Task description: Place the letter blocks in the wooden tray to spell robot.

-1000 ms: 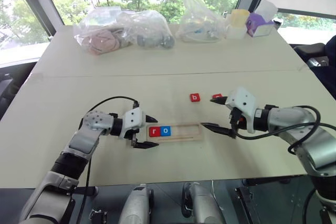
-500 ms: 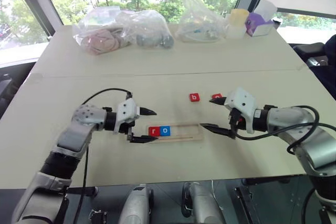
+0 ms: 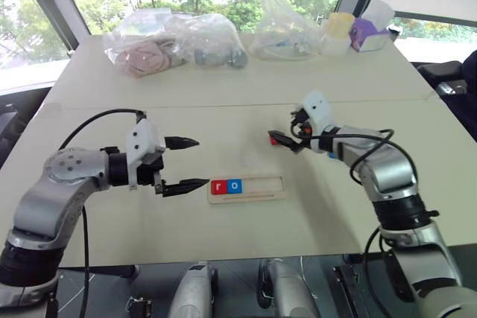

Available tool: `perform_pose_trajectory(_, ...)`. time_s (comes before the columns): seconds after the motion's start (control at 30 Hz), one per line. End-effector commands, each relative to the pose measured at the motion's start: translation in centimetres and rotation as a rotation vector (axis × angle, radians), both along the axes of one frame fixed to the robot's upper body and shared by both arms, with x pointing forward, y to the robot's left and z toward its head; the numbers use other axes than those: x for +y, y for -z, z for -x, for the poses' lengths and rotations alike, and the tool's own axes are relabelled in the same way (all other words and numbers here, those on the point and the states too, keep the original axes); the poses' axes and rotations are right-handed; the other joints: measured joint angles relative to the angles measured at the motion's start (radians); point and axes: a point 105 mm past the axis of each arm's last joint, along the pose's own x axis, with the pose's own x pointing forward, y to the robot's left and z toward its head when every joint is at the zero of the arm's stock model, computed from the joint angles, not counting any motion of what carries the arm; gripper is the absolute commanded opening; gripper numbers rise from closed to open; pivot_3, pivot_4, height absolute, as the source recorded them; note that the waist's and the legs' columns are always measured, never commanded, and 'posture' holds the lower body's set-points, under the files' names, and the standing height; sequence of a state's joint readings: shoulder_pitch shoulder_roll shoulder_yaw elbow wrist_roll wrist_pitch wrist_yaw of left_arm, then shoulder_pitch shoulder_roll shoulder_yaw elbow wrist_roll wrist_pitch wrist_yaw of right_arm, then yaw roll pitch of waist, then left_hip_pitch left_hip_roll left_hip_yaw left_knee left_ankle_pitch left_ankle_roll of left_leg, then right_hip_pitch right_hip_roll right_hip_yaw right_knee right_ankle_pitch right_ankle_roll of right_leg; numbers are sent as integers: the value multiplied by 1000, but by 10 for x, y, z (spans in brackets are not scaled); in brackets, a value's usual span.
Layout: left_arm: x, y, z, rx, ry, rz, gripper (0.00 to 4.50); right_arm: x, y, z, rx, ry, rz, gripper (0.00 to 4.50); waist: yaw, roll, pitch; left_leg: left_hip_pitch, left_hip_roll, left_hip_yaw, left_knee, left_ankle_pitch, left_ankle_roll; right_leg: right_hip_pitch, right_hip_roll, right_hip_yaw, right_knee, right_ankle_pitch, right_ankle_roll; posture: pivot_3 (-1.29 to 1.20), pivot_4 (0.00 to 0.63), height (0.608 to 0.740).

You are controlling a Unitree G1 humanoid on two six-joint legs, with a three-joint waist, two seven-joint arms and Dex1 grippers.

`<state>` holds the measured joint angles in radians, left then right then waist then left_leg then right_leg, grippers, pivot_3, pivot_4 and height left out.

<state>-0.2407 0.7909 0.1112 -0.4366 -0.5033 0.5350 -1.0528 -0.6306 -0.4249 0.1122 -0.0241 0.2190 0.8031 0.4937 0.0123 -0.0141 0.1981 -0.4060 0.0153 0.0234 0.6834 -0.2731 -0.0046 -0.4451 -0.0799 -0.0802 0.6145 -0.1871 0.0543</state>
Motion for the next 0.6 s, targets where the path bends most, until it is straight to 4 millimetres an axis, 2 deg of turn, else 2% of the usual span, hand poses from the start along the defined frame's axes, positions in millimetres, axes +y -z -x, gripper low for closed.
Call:
perform_pose_trajectory(0.03, -3, -9, 6, -48, -19, 22, 4474, 4, -4, -8, 42, 173, -71, 4500, -2, 0, 0, 0, 0, 0, 0, 0, 0, 0, 0, 0, 0, 0, 0, 0, 150, 740)
perform_pose_trajectory(0.13, -4, -7, 8, -46, -26, 21, 4474, 11, -1, -6, 96, 239, -123, 4500, -1, 0, 0, 0, 0, 0, 0, 0, 0, -1, 0, 0, 1, 0, 0, 0, 150, 740)
perform_pose_trajectory(0.27, -4, -6, 8, -46, -29, 16, 4474, 14, 4, -4, 123, 289, -109, 4500, -2, 1, 0, 0, 0, 0, 0, 0, 0, -1, 0, 0, 1, 0, 0, 0, 150, 740)
perform_pose_trajectory(0.6, -6, -6, 6, -57, -28, 7, 4474, 30, 34, -4, 236, 393, -131, 4500, -21, 1, 0, 0, -1, 0, -1, 0, 0, -1, 1, 0, 1, 0, 0, 0, 150, 740)
